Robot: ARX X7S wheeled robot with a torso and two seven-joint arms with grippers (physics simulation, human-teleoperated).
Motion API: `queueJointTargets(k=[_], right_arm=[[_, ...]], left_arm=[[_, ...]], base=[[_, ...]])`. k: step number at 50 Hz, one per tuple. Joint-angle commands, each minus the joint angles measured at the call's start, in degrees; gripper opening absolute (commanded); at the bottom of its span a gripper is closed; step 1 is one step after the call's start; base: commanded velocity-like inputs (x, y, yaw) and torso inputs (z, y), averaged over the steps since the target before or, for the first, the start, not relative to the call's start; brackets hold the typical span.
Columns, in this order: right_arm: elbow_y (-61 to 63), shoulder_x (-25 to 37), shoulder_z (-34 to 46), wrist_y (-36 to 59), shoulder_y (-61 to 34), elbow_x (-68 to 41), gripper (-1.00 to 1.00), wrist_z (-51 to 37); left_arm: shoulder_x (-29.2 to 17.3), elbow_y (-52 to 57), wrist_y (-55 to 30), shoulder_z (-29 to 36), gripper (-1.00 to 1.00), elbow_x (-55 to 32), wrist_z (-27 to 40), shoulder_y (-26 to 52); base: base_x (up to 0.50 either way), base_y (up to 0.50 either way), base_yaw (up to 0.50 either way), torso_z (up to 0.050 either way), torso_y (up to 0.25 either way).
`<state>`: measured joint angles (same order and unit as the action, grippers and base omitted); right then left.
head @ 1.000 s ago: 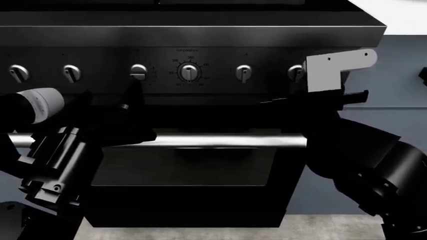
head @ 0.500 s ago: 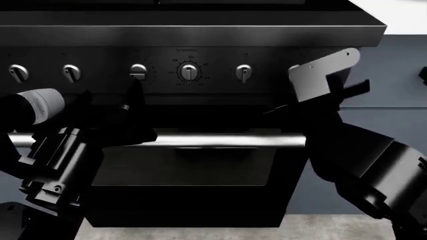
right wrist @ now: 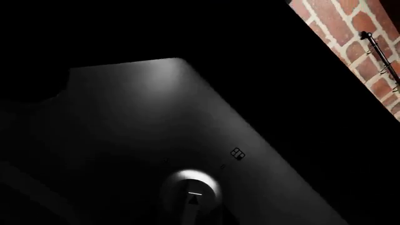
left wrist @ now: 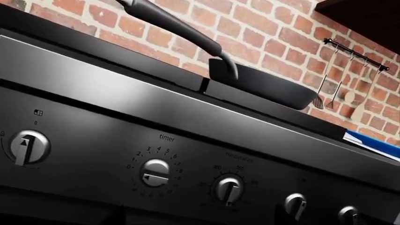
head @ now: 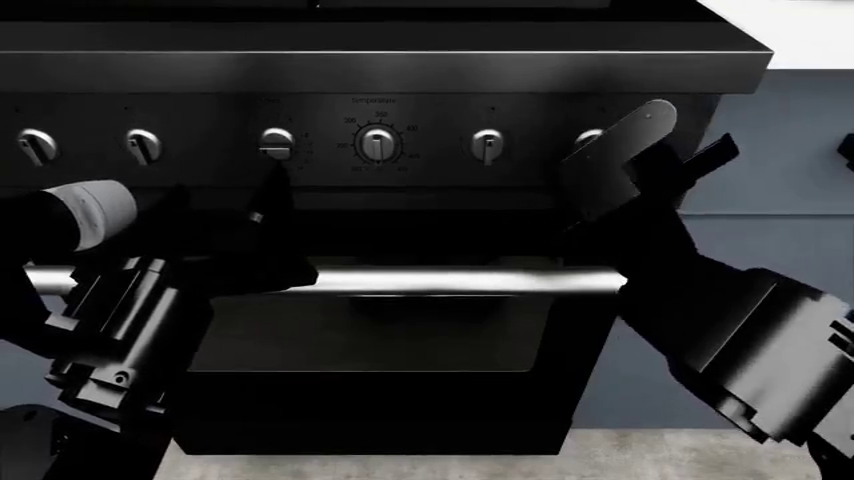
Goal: Pick the croissant and place it on the pan. Then turn on the stove to warm the croissant.
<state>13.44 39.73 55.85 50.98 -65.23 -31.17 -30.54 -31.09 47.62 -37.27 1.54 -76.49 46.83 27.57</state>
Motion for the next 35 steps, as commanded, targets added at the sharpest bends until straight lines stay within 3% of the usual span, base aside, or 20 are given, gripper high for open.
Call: queueJointTargets(k=[1,26,27,35], right_arm=[[0.9,-0.5,4.0,-0.9,-4.3,1.6,-1.0,5.6],[4.3,1.0,3.2,2.8,-5.3,-0.7,-1.0,6.2],[4.8,1.1,3.0,3.1,-5.3,-1.0,1.0,6.0],[14.1,2.6,-3.1,9.6,-4.2,-8.2,1.0,0.9]], left_arm=[[0.1,-0.2,0.2,0.3,1.0,0.3,-0.2,-0.2],[-0.3,0.5,0.5,0.5,1.0,-0.3,0.5,0.1],[-0.3,0.5,0.5,0.5,1.0,-0.4,0.6,0.1],[-0.4,0.7,0.7,0.6,1.0,-0.6,0.7,0.1]], base=[[0.0,0.0,0.01,0.0,0.0],[0.0,0.0,0.0,0.0,0.0],[0.0,0.0,0.0,0.0,0.01],[0.0,0.0,0.0,0.0,0.0]])
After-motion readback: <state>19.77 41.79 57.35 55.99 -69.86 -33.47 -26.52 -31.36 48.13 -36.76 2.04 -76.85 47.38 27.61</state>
